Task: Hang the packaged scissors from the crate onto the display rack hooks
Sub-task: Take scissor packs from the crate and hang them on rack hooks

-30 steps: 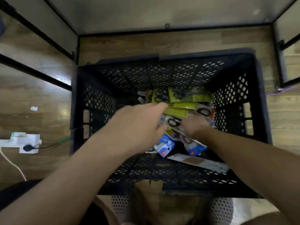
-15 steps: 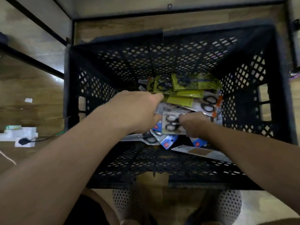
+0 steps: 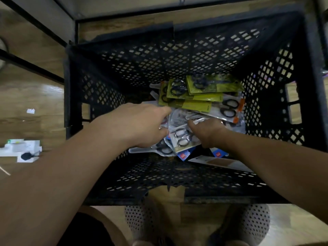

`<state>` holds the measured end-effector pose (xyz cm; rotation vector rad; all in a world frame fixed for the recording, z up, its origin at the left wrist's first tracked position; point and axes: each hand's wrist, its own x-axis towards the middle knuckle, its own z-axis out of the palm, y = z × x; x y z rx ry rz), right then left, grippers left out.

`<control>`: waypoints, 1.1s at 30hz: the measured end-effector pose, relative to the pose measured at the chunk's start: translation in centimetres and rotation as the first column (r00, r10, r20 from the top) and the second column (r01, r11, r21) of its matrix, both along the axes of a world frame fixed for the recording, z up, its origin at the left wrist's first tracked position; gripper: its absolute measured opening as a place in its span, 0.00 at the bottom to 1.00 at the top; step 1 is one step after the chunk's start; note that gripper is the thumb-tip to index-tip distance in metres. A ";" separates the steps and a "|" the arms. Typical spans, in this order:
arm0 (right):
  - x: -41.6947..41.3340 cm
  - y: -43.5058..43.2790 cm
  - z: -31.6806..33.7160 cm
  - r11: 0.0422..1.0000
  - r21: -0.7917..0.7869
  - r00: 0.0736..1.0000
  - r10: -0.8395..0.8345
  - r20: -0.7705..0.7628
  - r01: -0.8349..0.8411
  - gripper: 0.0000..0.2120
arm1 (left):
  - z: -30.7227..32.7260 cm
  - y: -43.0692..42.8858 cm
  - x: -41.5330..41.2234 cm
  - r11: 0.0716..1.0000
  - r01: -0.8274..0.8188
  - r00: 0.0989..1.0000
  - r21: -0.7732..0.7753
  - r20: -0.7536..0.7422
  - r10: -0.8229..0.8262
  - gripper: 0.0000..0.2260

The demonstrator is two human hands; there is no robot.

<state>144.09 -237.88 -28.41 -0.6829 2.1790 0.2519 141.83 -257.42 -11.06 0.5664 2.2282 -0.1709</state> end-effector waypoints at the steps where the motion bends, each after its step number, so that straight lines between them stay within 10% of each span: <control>1: -0.5 -0.1 0.5 0.995 -0.035 0.986 -0.091 0.143 0.097 0.47 | 0.0 0.0 -0.1 1.000 -0.008 1.000 0.002 0.005 0.008 0.19; 4: -2.7 -0.6 3.0 0.944 -0.064 0.829 -0.251 0.500 0.324 0.47 | 0.0 -0.2 -0.4 0.999 -0.045 0.999 0.006 -0.011 0.045 0.20; 12: -7.3 -1.9 7.1 0.887 -0.456 0.996 -0.039 0.082 0.072 0.43 | -0.4 -0.5 -1.6 0.894 -0.442 0.895 0.070 0.102 0.434 0.19; 19: -5.9 -2.4 4.7 0.730 -0.619 0.957 -0.194 0.217 0.289 0.45 | 0.6 -0.6 -2.6 0.706 -0.697 0.715 0.122 0.058 0.696 0.05; 25: -6.9 1.0 1.5 0.849 -0.229 0.866 -0.407 0.290 0.476 0.07 | 1.9 -3.2 -3.4 0.621 -0.780 0.626 0.076 0.092 0.775 0.06; 29: -5.8 3.1 1.5 0.899 0.087 0.777 -0.417 0.472 0.430 0.09 | 1.3 -3.9 -3.2 0.604 -0.790 0.614 0.107 0.150 0.775 0.17; 33: -4.8 3.5 1.4 0.946 0.163 0.892 -0.320 0.320 0.281 0.10 | 0.6 -4.1 -3.4 0.713 -0.698 0.715 0.059 0.096 0.692 0.18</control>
